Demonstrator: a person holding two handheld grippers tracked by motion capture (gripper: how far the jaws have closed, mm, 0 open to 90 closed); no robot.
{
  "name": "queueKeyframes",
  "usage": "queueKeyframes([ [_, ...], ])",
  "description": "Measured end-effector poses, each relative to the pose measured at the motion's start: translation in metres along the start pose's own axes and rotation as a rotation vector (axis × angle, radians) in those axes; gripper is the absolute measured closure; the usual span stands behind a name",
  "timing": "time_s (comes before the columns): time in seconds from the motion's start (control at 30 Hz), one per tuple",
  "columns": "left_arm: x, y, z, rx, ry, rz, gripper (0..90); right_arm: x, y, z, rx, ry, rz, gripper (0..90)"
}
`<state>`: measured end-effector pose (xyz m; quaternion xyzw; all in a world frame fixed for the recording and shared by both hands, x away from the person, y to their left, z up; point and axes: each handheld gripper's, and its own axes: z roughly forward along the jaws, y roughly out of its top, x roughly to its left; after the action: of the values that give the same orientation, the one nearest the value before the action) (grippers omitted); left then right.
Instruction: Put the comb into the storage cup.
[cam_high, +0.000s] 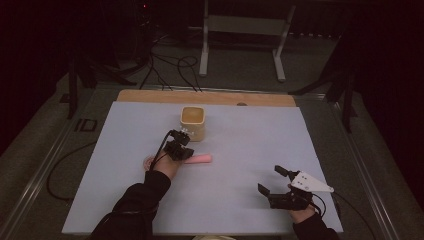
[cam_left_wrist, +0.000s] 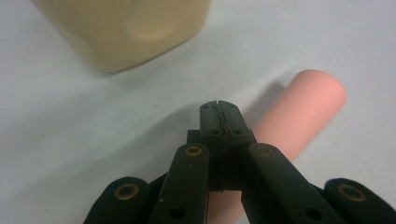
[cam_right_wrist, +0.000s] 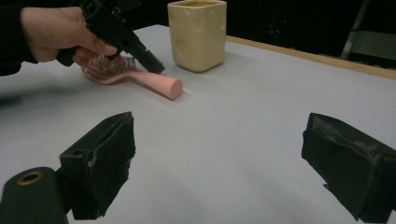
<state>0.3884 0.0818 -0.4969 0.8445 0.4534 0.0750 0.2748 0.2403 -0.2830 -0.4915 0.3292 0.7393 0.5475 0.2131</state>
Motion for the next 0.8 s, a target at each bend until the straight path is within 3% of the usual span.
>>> queueKeyframes([
  [0.23,-0.008,-0.002,-0.002,0.019,0.008,0.040,90.0,0.000,0.000,0.001,0.002,-0.001,0.000,9.4],
  [0.8,-0.027,-0.005,-0.002,0.050,-0.063,0.092,90.0,0.000,0.000,0.001,0.006,-0.001,-0.002,9.4],
])
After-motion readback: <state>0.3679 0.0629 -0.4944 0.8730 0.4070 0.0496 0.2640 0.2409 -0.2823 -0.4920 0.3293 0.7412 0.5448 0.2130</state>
